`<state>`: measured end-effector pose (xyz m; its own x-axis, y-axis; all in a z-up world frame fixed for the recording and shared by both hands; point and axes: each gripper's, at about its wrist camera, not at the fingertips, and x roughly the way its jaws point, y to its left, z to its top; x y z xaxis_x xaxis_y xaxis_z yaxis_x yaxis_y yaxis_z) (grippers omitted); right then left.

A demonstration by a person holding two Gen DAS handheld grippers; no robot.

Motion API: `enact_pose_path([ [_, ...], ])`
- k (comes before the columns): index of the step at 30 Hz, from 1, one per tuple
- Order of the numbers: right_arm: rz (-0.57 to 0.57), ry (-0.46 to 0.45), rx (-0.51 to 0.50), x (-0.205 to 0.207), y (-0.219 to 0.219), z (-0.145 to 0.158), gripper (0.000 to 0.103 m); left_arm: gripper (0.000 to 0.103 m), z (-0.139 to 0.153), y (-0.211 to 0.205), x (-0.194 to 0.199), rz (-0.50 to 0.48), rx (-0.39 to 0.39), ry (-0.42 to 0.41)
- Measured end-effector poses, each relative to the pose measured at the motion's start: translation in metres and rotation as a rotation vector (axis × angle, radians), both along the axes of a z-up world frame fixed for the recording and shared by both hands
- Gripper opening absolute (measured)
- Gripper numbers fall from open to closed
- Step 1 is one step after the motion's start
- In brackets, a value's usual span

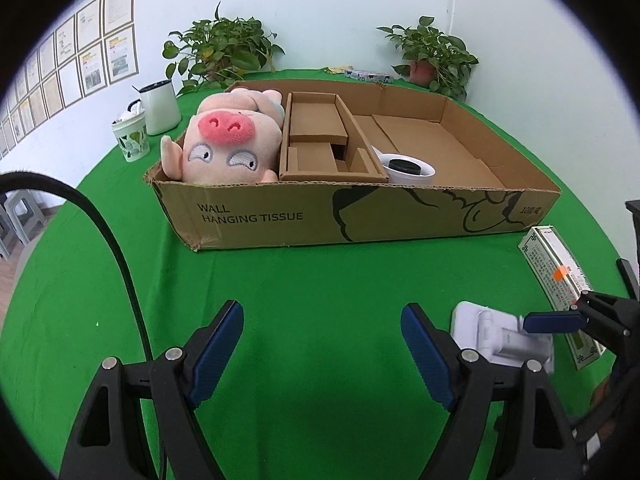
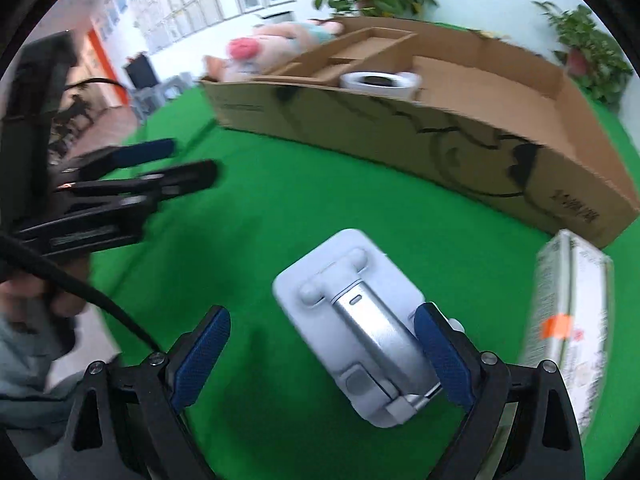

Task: Organize objects
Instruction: 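Move the right tool to the white phone stand on the table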

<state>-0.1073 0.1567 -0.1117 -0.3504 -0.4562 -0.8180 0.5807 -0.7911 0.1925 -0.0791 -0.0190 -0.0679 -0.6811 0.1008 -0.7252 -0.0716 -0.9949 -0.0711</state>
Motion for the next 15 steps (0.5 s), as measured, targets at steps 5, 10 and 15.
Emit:
enact_pose_path([
  [5,-0.015,0.067,0.074,0.001,0.012,0.002,0.096,0.081,0.002,0.0,0.002,-0.019,0.022,-0.004],
  [10,0.009,0.08,0.133,0.015,0.003,-0.009,0.098,0.081,-0.001,0.006,0.003,-0.038,0.052,-0.025],
  [15,0.038,0.023,-0.013,0.035,-0.007,-0.006,0.097,0.081,-0.005,0.006,0.0,-0.059,0.121,-0.066],
])
